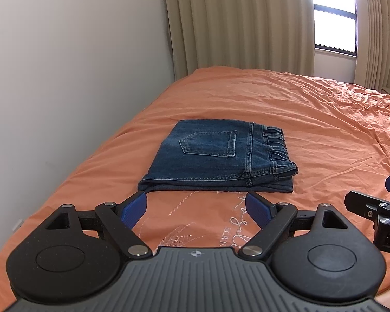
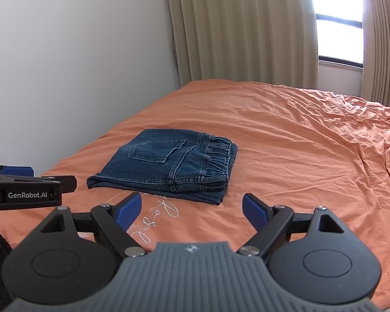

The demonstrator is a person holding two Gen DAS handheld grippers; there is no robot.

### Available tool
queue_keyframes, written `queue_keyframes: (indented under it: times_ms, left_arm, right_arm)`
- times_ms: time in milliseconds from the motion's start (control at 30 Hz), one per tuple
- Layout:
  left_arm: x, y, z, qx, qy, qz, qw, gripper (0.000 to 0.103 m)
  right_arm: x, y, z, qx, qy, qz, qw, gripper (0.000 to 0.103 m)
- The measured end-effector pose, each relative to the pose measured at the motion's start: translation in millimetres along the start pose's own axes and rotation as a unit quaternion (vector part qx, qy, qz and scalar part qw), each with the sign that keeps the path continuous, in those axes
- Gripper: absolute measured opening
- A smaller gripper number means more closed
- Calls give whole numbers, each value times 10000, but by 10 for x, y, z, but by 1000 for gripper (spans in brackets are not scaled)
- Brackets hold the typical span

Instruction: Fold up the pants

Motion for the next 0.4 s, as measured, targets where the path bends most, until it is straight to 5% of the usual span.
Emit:
queue_keyframes:
  times_ms: [400]
  left_arm:
    - [-51,-42,44,-137,141,4,9998,100]
  right_arm:
    - [-70,-8,34,16,82,-108,9999,81]
Point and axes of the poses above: each gripper's, at about its wrist camera, not at the fingertips, and z roughly against the way its jaws point, x to its left, y to its underside, the point moved 5 cm from there along -z, roughly the way its jaws point, and after that the axes turned 3 degrees about -y, right-handed, at the moved point
